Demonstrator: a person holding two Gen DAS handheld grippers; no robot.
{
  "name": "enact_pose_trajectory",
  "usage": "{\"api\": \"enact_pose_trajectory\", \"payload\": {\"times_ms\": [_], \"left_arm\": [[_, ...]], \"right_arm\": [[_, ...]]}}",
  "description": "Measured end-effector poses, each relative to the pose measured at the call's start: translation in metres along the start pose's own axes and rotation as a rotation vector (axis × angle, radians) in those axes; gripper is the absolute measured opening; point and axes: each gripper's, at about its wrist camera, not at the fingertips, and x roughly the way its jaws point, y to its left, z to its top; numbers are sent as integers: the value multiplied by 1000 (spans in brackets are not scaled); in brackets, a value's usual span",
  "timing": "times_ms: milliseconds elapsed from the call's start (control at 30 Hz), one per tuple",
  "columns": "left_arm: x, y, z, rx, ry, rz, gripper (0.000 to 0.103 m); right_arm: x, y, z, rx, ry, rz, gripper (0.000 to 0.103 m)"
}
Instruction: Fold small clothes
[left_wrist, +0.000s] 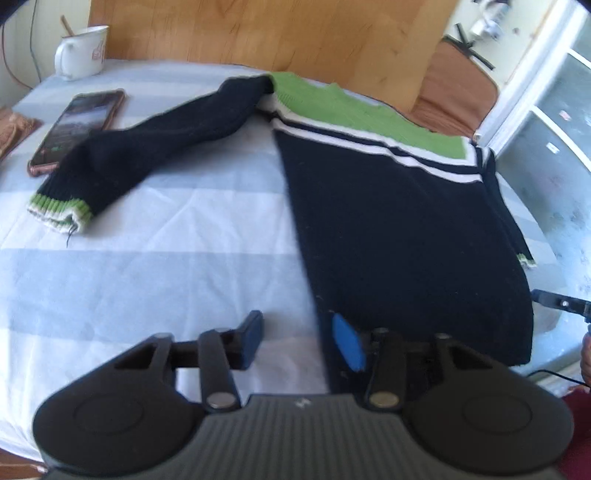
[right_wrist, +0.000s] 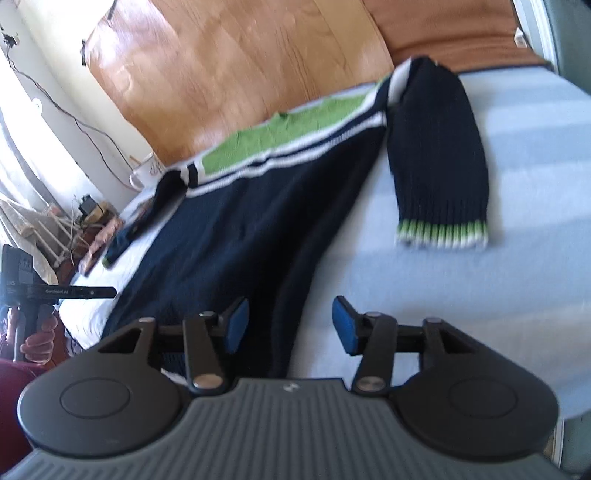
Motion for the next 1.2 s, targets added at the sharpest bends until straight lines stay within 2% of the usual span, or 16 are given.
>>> {"api": "enact_pose_trajectory", "payload": {"times_ms": [100,133,167,200,233,300,367,500,533,600,667,767,833,900,1100,1200], "left_arm": [[3,-16,-3,11,15,-57,45],[4,-20,-4,22,22,-73,42],[8,-27,-4,42,28,-67,30],[10,-31,-4,66,19,-29,18],[12,-38,-4,94,12,12,11],[7,-38,-2,105,12,7,10],[-1,-34,-3,104,5,-3,10],[-11,-24,-8,108,32,-26,11],[-8,-25,-8,120,48,2,13],[-8,-22,-7,133,57,35,20],[-13,-16,1,110,23,54,24],[-20,-11,19,67,-37,58,24],[-17,-13,33,56,-74,60,28],[-10,-20,47,50,-102,60,37],[29,-56,86,109,-92,24,38],[47,-75,100,149,-85,4,44]], "right_arm": [[12,4,-2,-33,14,-4,54],[15,9,-2,-66,17,2,48],[17,13,-1,-98,21,-3,37],[21,18,0,-129,22,-30,7],[21,21,0,-152,18,-57,8],[11,17,1,-170,0,-92,8],[-13,7,4,-187,-46,-185,7],[-51,-32,7,-93,-77,-284,3],[-51,-36,5,-96,-52,-300,3],[-52,-44,3,-63,-32,-239,8],[-62,-53,9,-41,-106,-232,13],[-66,-66,26,43,-213,-208,29],[-60,-77,36,89,-243,-213,41],[-43,-83,49,128,-254,-231,43],[-2,-103,91,129,-251,-256,44],[13,-118,111,113,-249,-255,44]]}}
